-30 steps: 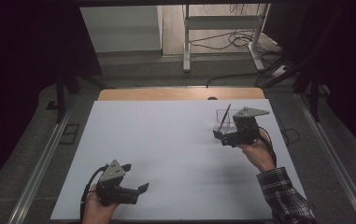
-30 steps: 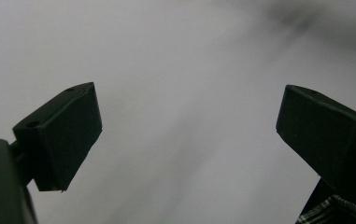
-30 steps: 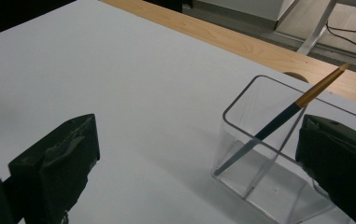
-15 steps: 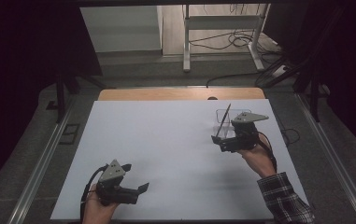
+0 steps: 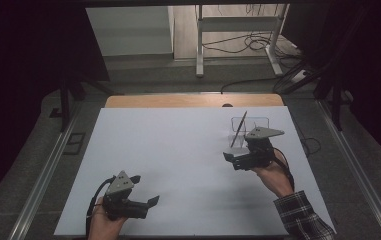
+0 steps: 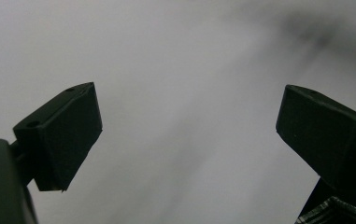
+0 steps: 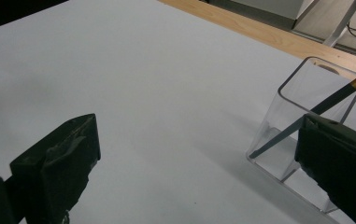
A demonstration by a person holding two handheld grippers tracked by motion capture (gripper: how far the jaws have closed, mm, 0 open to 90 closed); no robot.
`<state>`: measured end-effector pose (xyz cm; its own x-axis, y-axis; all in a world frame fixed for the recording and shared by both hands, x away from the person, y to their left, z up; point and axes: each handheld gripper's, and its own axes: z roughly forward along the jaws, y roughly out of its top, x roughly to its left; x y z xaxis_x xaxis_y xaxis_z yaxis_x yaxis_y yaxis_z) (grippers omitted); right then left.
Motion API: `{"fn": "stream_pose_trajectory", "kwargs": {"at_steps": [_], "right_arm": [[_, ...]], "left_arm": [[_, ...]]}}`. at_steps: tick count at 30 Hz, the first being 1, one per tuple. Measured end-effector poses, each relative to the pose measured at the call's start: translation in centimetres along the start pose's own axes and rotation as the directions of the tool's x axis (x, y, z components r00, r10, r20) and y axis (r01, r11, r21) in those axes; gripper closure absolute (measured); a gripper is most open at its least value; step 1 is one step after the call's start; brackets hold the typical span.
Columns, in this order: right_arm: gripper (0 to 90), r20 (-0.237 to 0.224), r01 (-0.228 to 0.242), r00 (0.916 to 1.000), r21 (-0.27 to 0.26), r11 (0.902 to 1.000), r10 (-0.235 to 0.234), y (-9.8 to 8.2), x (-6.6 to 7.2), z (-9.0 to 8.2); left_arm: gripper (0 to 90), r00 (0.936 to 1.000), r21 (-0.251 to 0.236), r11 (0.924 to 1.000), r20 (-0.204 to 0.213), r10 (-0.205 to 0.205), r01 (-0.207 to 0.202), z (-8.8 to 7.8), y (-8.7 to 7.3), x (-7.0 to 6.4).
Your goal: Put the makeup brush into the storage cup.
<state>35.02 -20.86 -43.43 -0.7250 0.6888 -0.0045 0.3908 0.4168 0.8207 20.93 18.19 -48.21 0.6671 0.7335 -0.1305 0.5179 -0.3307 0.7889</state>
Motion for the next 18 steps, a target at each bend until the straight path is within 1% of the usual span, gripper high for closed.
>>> {"fn": "stream_pose_trajectory", "kwargs": {"at_steps": [4, 13, 18], "right_arm": [[0.0, 0.006, 0.010, 0.9999, 0.005, 0.9999, -0.010, -0.4, 0.4, -0.1], [0.0, -0.016, -0.003, 0.9999, -0.006, 1.0000, 0.003, -0.9, 1.1, -0.5], [0.0, -0.024, 0.000, 0.9997, -0.007, 1.0000, 0.000, -1.3, 1.5, -0.8]], "left_arm": [[7.4, 1.0000, 0.000, 1.0000, 0.002, 0.000, 0.000, 0.0, 0.0, 0.0], [7.4, 1.0000, 0.001, 1.0000, 0.003, 0.002, -0.002, 0.0, 0.0, 0.0], [7.4, 1.0000, 0.000, 1.0000, 0.003, 0.000, 0.000, 0.0, 0.0, 0.0]]}}
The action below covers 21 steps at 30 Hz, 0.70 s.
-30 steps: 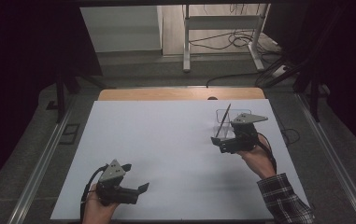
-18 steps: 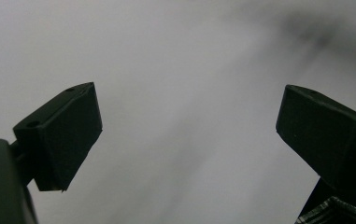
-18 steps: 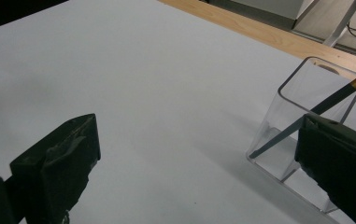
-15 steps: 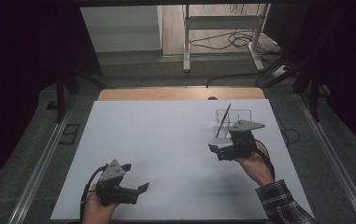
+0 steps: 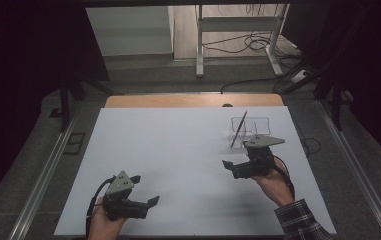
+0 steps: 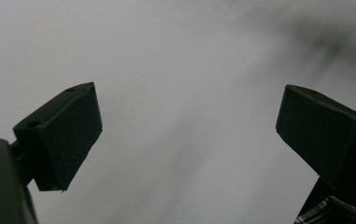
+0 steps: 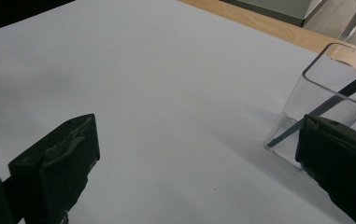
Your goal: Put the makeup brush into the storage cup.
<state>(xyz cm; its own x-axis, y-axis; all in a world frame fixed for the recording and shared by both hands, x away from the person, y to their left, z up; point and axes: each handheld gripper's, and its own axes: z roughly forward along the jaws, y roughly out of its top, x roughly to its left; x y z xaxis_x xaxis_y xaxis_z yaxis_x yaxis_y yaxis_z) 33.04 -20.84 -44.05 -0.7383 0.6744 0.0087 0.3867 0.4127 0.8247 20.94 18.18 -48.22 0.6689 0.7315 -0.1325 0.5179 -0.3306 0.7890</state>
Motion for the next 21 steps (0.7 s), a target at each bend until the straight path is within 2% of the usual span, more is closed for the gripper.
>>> {"fn": "stream_pose_trajectory", "kwargs": {"at_steps": [21], "right_arm": [[0.0, -0.034, 0.014, 0.9993, 0.000, 0.9999, -0.014, -1.1, 1.6, -1.2]], "left_arm": [[7.4, 1.0000, 0.000, 1.0000, -0.001, -0.001, 0.001, 0.0, 0.0, 0.0]]}}
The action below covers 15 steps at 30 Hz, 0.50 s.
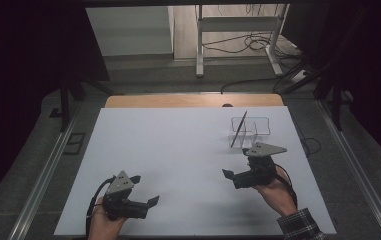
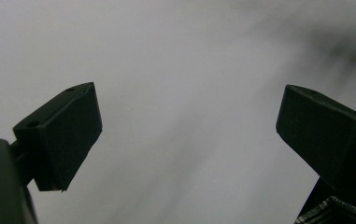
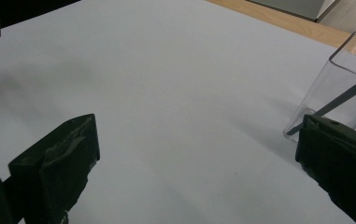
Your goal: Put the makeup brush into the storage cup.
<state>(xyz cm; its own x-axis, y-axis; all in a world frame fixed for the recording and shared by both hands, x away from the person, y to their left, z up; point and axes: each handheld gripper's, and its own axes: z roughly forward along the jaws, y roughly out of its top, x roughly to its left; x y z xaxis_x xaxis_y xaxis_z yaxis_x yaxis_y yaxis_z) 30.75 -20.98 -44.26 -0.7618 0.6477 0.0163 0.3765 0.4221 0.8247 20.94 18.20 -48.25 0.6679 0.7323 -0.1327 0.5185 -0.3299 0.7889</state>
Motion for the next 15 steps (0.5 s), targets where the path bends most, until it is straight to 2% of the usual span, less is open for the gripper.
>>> {"fn": "stream_pose_trajectory", "kwargs": {"at_steps": [5, 15], "right_arm": [[0.0, -0.014, -0.001, 0.9999, -0.001, 1.0000, 0.001, -0.2, 0.3, -0.4], [0.0, -0.006, -0.001, 1.0000, -0.009, 1.0000, 0.001, -0.8, 0.7, -1.4]], "left_arm": [[7.4, 1.0000, 0.000, 1.0000, 0.001, -0.001, 0.001, 0.0, 0.0, 0.0], [7.5, 1.0000, 0.004, 1.0000, 0.005, -0.006, 0.006, 0.0, 0.0, 0.0]]}}
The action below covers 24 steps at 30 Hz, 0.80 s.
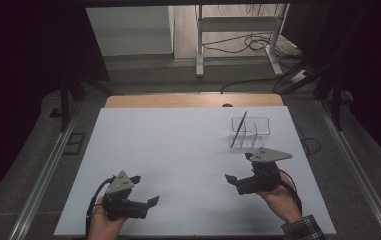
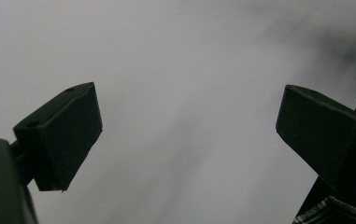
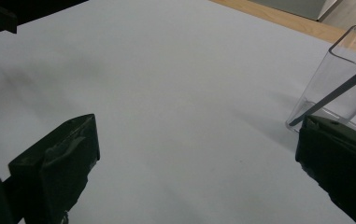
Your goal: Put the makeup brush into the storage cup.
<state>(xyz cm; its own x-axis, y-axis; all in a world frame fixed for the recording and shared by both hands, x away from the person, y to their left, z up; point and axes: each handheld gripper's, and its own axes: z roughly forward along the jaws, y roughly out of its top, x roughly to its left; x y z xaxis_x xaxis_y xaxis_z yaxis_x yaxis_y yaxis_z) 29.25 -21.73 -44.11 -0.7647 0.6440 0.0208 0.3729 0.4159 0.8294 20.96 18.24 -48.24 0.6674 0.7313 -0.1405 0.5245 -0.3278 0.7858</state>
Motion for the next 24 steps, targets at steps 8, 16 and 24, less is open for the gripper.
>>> {"fn": "stream_pose_trajectory", "kwargs": {"at_steps": [8, 16, 24], "right_arm": [[0.0, 0.003, -0.002, 1.0000, -0.003, 1.0000, 0.002, -0.5, 0.3, -0.8], [0.0, 0.012, 0.000, 0.9999, -0.003, 1.0000, 0.000, -1.2, 0.4, -1.6], [0.0, 0.021, 0.006, 0.9998, 0.000, 1.0000, -0.006, -1.7, 0.5, -2.2]], "left_arm": [[7.7, 1.0000, -0.003, 1.0000, 0.001, -0.009, 0.009, -0.1, 0.0, 0.1], [7.7, 0.9999, -0.005, 0.9999, -0.001, -0.011, 0.011, -0.2, 0.0, 0.2], [7.7, 0.9999, -0.006, 0.9999, -0.002, -0.016, 0.016, -0.4, -0.1, 0.4]]}}
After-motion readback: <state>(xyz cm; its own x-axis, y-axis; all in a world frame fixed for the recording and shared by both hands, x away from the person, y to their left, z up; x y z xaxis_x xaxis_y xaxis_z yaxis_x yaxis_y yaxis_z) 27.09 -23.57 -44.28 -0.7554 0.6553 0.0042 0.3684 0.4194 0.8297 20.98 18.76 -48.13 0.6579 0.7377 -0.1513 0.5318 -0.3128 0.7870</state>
